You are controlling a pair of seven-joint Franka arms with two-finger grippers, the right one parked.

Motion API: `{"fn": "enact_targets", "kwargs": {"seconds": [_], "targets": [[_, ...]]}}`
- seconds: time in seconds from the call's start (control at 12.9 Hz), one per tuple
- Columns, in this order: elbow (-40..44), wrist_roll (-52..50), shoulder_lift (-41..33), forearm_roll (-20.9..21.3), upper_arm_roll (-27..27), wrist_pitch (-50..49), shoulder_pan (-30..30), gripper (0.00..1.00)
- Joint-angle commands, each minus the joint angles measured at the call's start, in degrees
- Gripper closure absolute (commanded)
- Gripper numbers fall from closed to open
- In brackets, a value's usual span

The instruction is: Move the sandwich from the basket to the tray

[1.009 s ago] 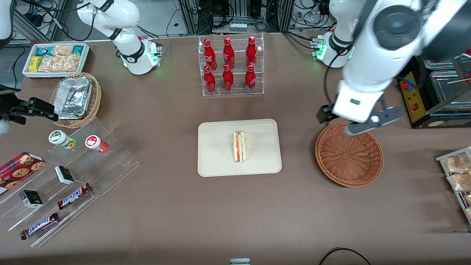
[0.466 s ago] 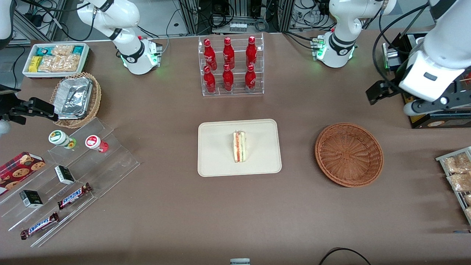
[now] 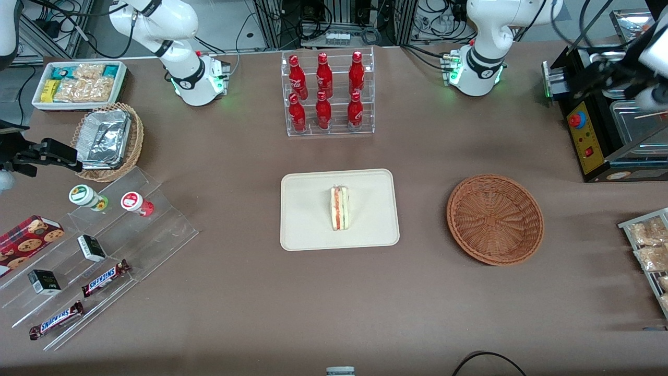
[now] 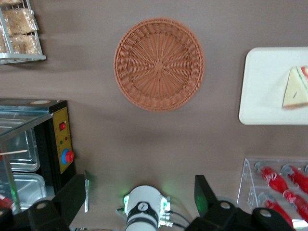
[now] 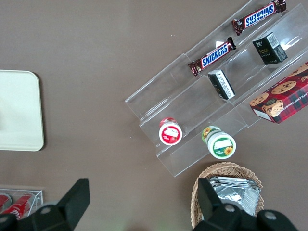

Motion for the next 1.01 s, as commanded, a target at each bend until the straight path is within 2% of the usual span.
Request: {"fn": "enact_targets", "kwargs": {"seconds": [0.0,0.16,0.93], "targets": [[-3.8,4.0,-4.0,-0.7,1.0,-0.7,-0.7,0.00],[-4.3,5.9,-4.2,-0.7,1.0,-0.4,1.1,0.00],[-4.0,5.9,1.0,-2.7,0.5,7.9,1.5,0.00]]}}
